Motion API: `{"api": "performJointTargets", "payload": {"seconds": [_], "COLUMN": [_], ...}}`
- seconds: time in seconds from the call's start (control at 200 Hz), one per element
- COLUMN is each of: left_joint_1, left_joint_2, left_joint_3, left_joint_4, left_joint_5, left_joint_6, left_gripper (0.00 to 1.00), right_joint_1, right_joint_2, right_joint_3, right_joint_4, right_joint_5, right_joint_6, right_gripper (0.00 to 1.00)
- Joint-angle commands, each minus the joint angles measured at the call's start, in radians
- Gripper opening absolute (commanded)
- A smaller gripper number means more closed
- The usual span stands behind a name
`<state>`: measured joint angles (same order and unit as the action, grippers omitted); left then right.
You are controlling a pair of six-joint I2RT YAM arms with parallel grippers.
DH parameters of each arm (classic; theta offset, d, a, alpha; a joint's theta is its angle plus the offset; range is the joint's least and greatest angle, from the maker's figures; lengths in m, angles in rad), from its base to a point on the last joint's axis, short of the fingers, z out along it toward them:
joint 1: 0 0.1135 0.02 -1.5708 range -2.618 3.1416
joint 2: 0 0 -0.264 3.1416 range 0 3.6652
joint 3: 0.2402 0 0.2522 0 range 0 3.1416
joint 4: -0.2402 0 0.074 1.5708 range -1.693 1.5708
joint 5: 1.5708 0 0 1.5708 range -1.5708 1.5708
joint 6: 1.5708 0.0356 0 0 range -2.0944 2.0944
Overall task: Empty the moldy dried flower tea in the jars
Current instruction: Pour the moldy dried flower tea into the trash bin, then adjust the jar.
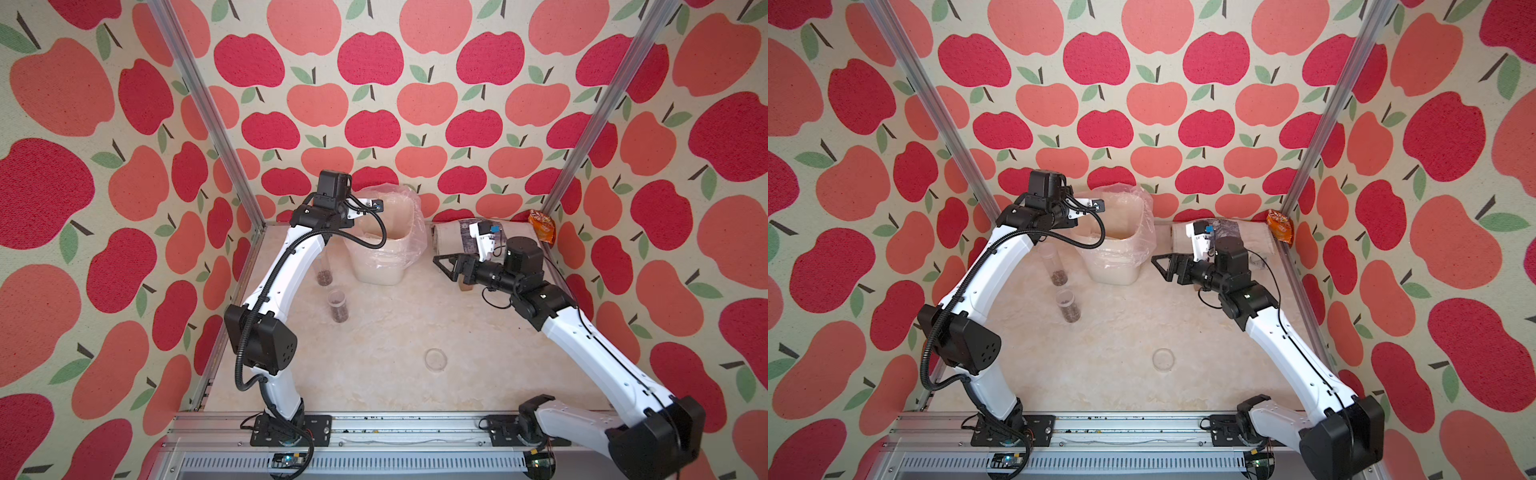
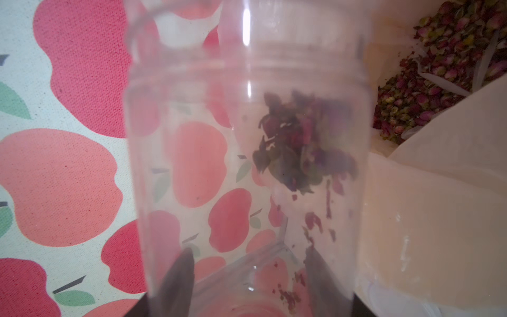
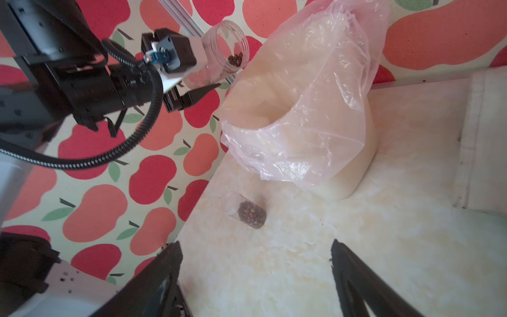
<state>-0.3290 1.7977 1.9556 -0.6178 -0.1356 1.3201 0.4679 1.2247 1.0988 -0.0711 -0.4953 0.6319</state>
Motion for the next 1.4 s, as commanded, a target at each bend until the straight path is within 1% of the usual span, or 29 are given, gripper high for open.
{"api": "performJointTargets", "payload": {"seconds": [0.0,0.215,0.34,0.565,0.695,0.82,0.956,1.111,1.256,1.396], "left_joint_1": [0.008,0.019,0.025,0.030,0.033,0.037,0.044,0.050,0.048,0.041], "left_joint_2": [-0.043,-0.071,-0.074,-0.076,-0.071,-0.062,-0.061,-0.063,-0.059,-0.058], "left_joint_3": [-0.032,-0.061,-0.075,-0.112,-0.148,-0.161,-0.175,-0.188,-0.193,-0.196], "left_joint_4": [0.000,0.031,0.060,0.144,0.202,0.230,0.256,0.274,0.283,0.286], "left_joint_5": [0.105,0.192,0.212,0.243,0.276,0.299,0.318,0.346,0.354,0.356], "left_joint_6": [-0.073,-0.103,-0.099,-0.079,-0.069,-0.054,-0.040,-0.025,-0.014,-0.004], "left_gripper": [0.00,0.00,0.00,0.00,0.00,0.00,0.00,0.00,0.00,0.00], "right_joint_1": [-0.006,-0.005,-0.005,-0.005,-0.003,-0.003,-0.002,0.000,0.006,0.019], "right_joint_2": [0.093,0.259,0.334,0.448,0.524,0.607,0.676,0.734,0.764,0.796], "right_joint_3": [0.115,0.256,0.322,0.406,0.492,0.585,0.669,0.755,0.806,0.869], "right_joint_4": [0.086,0.153,0.184,0.321,0.370,0.414,0.412,0.366,0.340,0.253], "right_joint_5": [-0.142,-0.214,-0.259,-0.329,-0.356,-0.385,-0.391,-0.400,-0.408,-0.404], "right_joint_6": [0.110,0.210,0.277,0.433,0.501,0.566,0.583,0.582,0.579,0.542], "right_gripper": [0.88,0.85,0.82,0.74,0.66,0.63,0.58,0.52,0.50,0.48]}}
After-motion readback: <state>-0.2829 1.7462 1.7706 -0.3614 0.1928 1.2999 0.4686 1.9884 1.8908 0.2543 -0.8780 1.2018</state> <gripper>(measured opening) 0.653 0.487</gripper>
